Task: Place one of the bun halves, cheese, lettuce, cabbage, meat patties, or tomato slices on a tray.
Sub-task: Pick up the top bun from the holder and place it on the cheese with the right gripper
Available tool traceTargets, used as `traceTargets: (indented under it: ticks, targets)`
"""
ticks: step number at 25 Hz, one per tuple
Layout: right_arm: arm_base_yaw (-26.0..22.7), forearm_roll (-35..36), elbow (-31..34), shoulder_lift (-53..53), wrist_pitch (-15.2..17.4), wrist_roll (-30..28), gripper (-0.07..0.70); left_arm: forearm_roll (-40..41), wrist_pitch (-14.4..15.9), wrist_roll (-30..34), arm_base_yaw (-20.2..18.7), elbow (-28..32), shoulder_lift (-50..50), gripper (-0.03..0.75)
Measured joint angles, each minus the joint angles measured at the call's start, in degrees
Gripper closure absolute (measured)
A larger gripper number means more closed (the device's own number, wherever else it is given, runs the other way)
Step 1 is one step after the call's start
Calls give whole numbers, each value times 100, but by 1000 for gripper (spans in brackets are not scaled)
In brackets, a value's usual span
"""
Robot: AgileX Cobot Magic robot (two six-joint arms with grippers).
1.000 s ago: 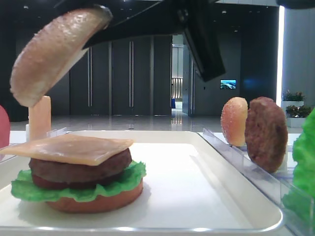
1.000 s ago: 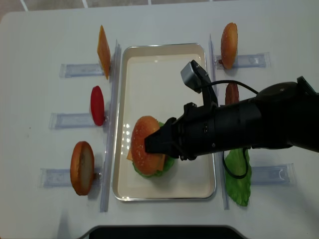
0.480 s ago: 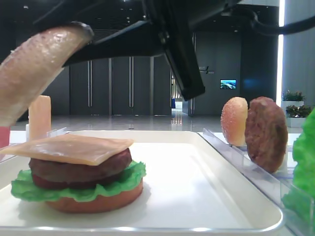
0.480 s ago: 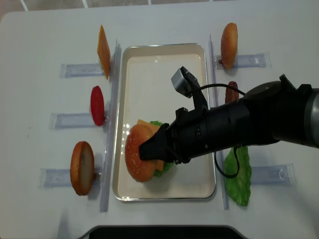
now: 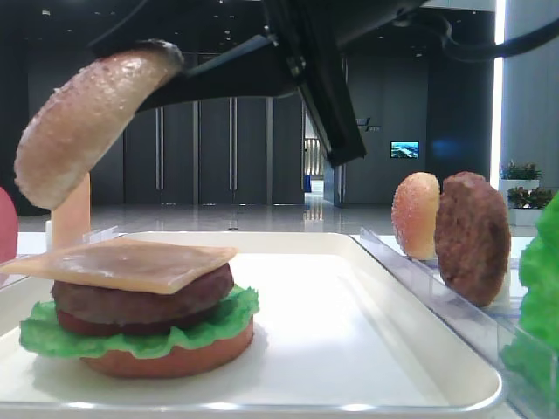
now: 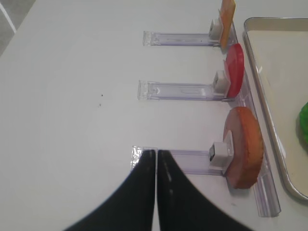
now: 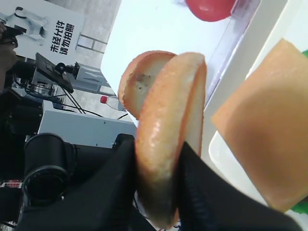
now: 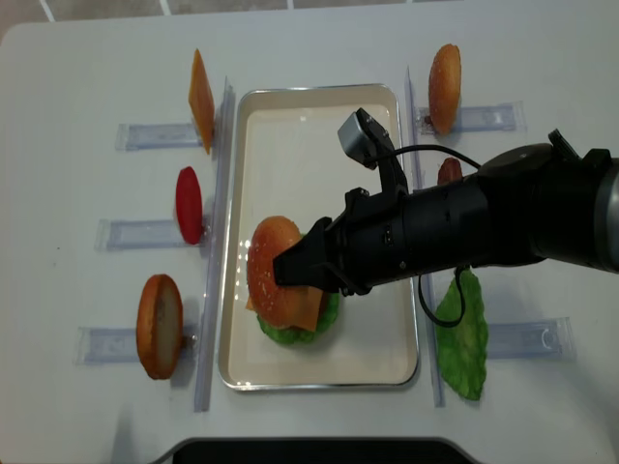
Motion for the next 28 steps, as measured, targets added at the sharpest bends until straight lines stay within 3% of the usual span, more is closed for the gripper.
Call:
traceTargets:
  ticks: [11, 28]
  targets:
    - [0, 4, -26, 11, -279, 0, 447, 0, 0, 0, 0, 0, 0, 715]
    - [115, 4, -26, 11, -214, -156, 447, 0, 0, 0, 0, 0, 0, 715]
